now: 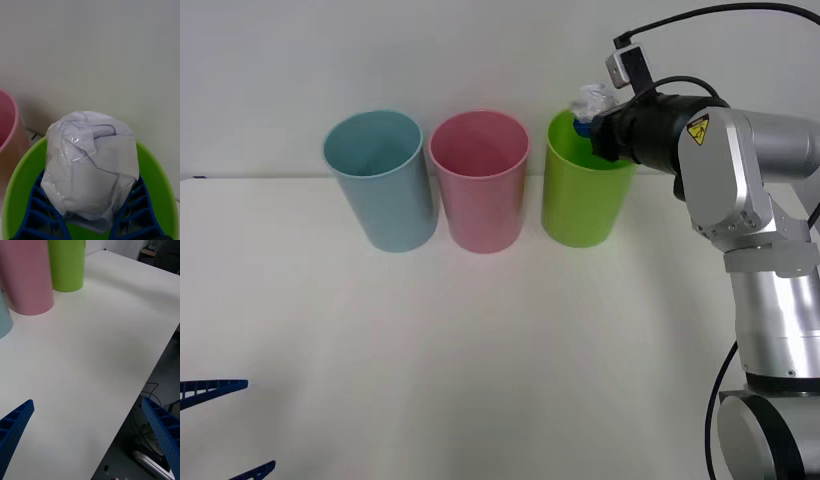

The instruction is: Put cans in the blue bin and PET bottles in the pink bin and trash in the green bin.

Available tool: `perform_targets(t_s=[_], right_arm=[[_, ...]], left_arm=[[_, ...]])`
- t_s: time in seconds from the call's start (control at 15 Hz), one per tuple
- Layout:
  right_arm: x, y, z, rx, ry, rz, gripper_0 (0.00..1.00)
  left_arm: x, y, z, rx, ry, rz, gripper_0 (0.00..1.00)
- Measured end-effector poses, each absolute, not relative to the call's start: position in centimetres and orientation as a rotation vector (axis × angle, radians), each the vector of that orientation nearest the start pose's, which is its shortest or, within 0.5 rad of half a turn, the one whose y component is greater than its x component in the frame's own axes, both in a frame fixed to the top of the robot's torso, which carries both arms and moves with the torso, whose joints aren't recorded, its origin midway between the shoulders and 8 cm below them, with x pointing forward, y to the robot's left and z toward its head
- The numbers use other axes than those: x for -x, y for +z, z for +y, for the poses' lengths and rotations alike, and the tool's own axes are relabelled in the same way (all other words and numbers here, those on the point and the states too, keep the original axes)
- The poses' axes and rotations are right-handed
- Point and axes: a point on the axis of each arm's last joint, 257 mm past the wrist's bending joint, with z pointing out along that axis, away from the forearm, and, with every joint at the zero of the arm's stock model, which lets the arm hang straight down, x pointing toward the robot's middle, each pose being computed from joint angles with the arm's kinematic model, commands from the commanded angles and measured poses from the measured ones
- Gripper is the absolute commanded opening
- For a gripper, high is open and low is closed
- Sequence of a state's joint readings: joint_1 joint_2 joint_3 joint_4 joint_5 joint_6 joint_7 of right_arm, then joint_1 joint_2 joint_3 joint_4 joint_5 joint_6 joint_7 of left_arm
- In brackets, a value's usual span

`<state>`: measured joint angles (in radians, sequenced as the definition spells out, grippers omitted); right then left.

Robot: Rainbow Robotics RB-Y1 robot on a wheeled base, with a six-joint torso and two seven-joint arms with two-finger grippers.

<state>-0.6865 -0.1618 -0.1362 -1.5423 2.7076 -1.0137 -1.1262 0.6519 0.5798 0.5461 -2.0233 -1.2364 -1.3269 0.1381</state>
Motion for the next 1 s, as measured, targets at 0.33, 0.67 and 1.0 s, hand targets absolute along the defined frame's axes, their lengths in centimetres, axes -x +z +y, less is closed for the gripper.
perform_targets(t_s=[0.33, 0.67, 1.0], right_arm=[[-65.6, -8.1, -13.8, 0.533, 0.103, 1.859, 0.00], [-65.9, -8.0, -13.8, 0.535, 0.099, 1.856, 0.13], [-66.3, -7.1, -13.9, 0.610, 0.019, 1.782, 1.00]], left_arm=[[-23.7, -21.7, 30.0, -0.963, -0.522, 1.814, 1.00], [-23.7, -21.7, 30.0, -0.963, -0.522, 1.814, 1.00], [-23.7, -21.7, 30.0, -0.963, -0.522, 1.814, 1.00]])
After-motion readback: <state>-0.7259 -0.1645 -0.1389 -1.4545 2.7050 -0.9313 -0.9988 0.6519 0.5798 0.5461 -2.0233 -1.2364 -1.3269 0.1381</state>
